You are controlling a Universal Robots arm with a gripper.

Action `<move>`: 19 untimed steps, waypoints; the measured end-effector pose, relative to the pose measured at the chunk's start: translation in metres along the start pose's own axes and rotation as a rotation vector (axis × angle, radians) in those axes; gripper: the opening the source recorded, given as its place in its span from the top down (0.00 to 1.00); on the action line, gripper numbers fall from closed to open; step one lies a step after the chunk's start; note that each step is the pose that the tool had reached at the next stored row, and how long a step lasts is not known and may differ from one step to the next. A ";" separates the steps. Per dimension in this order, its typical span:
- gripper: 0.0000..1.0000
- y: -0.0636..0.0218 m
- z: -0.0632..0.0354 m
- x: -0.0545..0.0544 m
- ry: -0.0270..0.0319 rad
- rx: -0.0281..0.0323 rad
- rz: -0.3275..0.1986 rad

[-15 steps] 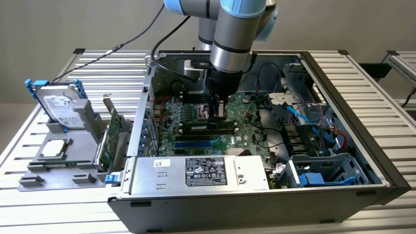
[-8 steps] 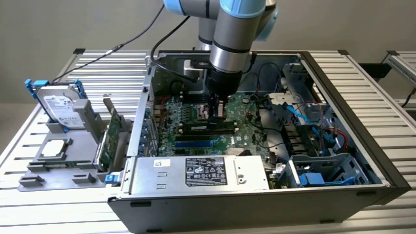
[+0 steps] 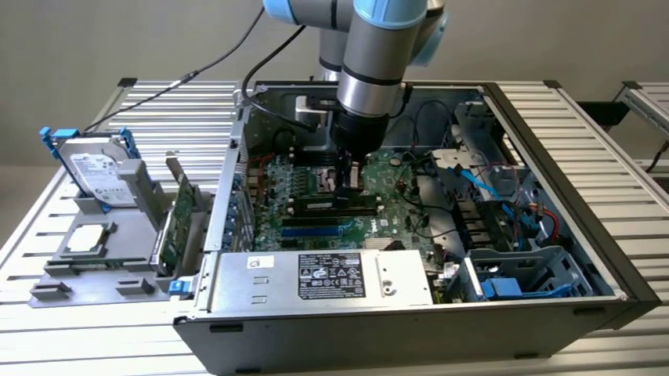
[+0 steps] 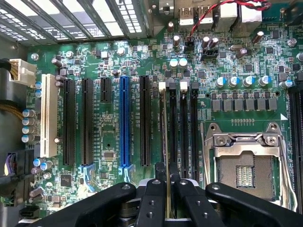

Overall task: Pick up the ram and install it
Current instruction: 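Insert the ram into the slot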

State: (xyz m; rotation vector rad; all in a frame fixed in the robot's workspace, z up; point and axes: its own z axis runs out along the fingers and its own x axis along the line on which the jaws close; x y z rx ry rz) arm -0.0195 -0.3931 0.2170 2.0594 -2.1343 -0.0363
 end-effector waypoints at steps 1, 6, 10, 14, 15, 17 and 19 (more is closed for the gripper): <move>0.86 0.0000 0.0000 0.000 0.0012 0.0000 0.000; 0.86 0.0000 0.0004 0.000 0.0118 0.0004 0.003; 0.86 -0.0002 0.0019 -0.002 0.0221 0.0003 0.004; 0.86 -0.0003 0.0028 -0.003 0.0281 0.0007 0.005; 0.86 -0.0003 0.0028 -0.003 0.0296 0.0007 0.005; 0.86 -0.0003 0.0028 -0.004 0.0318 0.0005 0.005; 0.86 -0.0003 0.0028 -0.004 0.0330 0.0001 0.005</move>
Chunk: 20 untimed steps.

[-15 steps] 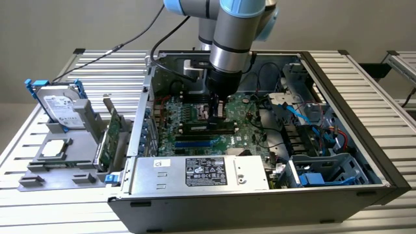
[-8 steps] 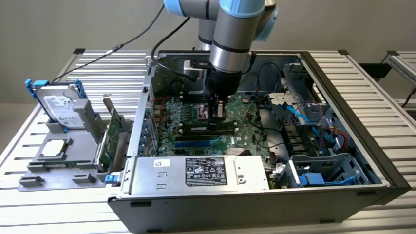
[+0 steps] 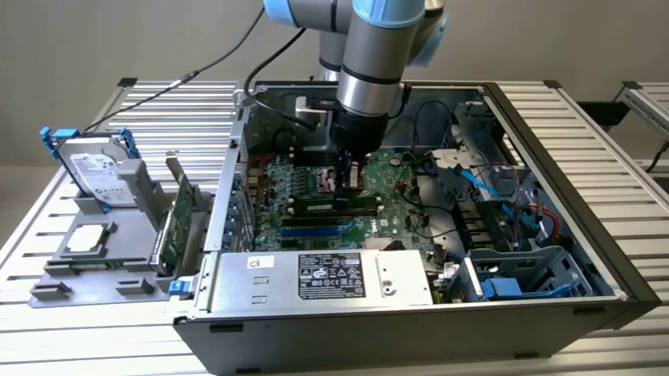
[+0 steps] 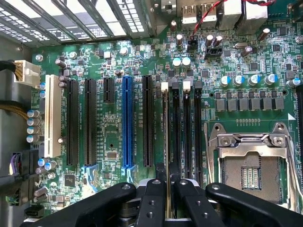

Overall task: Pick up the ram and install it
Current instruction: 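Insert the ram into the slot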

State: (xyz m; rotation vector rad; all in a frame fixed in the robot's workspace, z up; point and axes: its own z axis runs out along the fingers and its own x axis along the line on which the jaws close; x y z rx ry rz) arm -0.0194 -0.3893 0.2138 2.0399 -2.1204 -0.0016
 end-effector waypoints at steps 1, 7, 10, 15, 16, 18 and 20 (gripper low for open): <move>0.86 0.0000 0.0000 0.000 0.0001 -0.0003 0.000; 0.86 0.0008 -0.0042 0.001 0.0001 -0.0018 0.000; 0.86 0.0009 -0.0063 0.001 0.0002 -0.0016 0.000; 0.86 0.0011 -0.0075 0.001 0.0016 -0.0017 0.000; 0.86 0.0012 -0.0082 0.001 0.0021 -0.0017 0.000; 0.86 0.0015 -0.0100 0.001 0.0026 -0.0017 0.000; 0.86 0.0015 -0.0109 0.001 0.0042 -0.0015 0.000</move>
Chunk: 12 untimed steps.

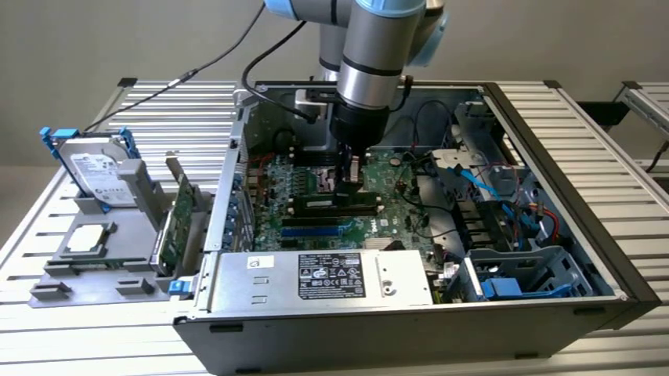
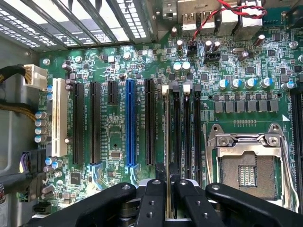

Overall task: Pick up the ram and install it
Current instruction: 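Insert the ram into the slot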

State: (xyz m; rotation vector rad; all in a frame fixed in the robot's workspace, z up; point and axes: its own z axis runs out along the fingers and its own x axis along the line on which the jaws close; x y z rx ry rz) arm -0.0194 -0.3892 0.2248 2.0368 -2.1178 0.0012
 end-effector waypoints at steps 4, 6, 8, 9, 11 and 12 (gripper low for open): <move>0.86 0.0001 -0.0001 -0.001 0.0126 0.0002 0.002; 0.86 0.0001 -0.0004 -0.002 0.0214 -0.0002 0.003; 0.86 -0.0003 -0.0008 -0.004 0.0279 -0.0056 0.003; 0.86 -0.0005 -0.0009 -0.005 0.0305 -0.0096 0.003; 0.86 -0.0015 -0.0013 -0.007 0.0335 -0.0207 0.002; 0.86 -0.0025 -0.0015 -0.007 0.0344 -0.0289 0.000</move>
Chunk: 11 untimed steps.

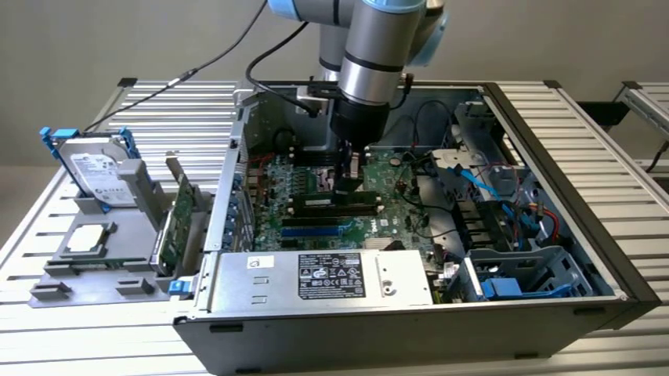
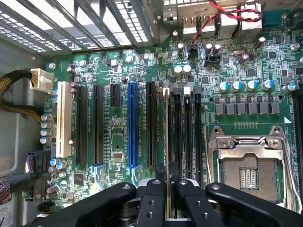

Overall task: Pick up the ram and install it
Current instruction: 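Insert the ram into the slot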

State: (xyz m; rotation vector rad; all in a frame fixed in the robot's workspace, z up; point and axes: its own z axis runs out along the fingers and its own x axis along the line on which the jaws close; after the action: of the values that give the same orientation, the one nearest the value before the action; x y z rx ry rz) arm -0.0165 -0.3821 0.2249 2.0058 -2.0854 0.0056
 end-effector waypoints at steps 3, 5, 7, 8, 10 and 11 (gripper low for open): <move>0.86 -0.0058 -0.0013 -0.001 0.0024 -0.0270 -0.005; 0.86 -0.0119 -0.0023 -0.001 0.0034 -0.0414 -0.007; 0.86 -0.0162 -0.0027 -0.001 0.0036 -0.0508 -0.009; 0.86 -0.0172 -0.0026 -0.001 0.0039 -0.0547 -0.010; 0.86 -0.0175 -0.0021 -0.001 0.0043 -0.0623 -0.011; 0.86 -0.0175 -0.0018 -0.001 0.0045 -0.0671 -0.012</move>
State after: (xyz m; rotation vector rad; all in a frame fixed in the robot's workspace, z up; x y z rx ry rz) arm 0.0011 -0.3812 0.2234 1.9770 -2.0432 -0.0610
